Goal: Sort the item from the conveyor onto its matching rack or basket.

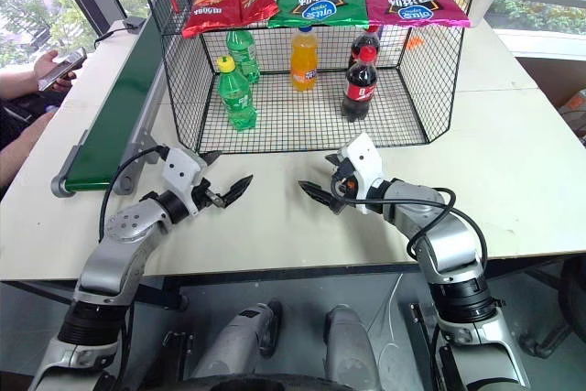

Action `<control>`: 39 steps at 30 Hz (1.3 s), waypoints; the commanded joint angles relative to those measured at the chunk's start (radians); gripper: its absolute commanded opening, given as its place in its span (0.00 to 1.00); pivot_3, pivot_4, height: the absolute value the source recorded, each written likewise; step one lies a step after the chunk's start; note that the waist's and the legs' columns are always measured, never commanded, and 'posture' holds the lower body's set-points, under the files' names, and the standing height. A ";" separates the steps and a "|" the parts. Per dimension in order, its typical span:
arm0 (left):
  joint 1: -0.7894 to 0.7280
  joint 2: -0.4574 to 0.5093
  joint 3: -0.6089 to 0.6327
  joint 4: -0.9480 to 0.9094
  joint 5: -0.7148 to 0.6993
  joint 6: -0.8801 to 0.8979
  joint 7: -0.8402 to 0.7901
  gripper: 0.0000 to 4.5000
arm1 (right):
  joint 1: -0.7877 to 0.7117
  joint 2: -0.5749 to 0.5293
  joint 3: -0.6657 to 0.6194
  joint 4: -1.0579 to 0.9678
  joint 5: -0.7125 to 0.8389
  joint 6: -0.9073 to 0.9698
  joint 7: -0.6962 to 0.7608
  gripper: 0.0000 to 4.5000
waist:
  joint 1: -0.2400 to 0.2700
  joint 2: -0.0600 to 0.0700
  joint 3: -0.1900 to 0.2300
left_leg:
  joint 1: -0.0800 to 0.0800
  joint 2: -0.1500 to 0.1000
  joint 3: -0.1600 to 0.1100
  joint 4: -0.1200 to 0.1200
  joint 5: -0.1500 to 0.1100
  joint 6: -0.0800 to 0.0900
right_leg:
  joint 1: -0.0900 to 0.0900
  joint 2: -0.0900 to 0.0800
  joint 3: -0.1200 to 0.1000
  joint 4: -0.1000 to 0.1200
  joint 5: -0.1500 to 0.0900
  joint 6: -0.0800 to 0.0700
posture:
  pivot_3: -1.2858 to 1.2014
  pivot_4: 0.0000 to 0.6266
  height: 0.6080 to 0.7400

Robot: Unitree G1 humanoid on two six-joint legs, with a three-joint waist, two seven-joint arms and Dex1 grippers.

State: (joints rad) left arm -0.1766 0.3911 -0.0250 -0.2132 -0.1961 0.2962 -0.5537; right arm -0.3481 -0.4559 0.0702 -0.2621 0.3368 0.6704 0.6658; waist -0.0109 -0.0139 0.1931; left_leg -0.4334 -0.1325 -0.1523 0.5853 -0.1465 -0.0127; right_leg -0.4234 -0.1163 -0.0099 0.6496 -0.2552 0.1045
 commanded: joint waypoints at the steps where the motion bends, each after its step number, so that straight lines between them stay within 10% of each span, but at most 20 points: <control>1: 0.000 0.002 0.017 -0.046 -0.020 -0.011 -0.001 1.00 | -0.005 -0.009 -0.007 -0.032 0.009 -0.018 0.006 0.98 | 0.000 0.000 0.000 | 0.000 0.000 0.000 0.000 0.000 0.000 | 0.000 0.000 0.000 0.000 0.000 0.000 | 0.52 0.24 0.99; 39: 0.020 0.048 0.054 -0.127 -0.041 0.052 0.024 1.00 | -0.060 0.013 0.013 -0.008 0.009 -0.031 0.025 0.98 | -0.001 0.000 0.000 | 0.000 0.000 0.000 0.000 0.000 0.000 | 0.000 0.000 0.000 0.000 0.000 0.000 | 0.52 0.24 0.99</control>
State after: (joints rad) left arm -0.1652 0.4185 -0.0143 -0.2726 -0.2108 0.3408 -0.5269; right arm -0.3769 -0.4502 0.0800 -0.2561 0.3363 0.6671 0.6800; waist -0.0117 -0.0139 0.1931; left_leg -0.4335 -0.1322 -0.1520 0.5851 -0.1468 -0.0127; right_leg -0.4235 -0.1163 -0.0096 0.6492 -0.2553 0.1044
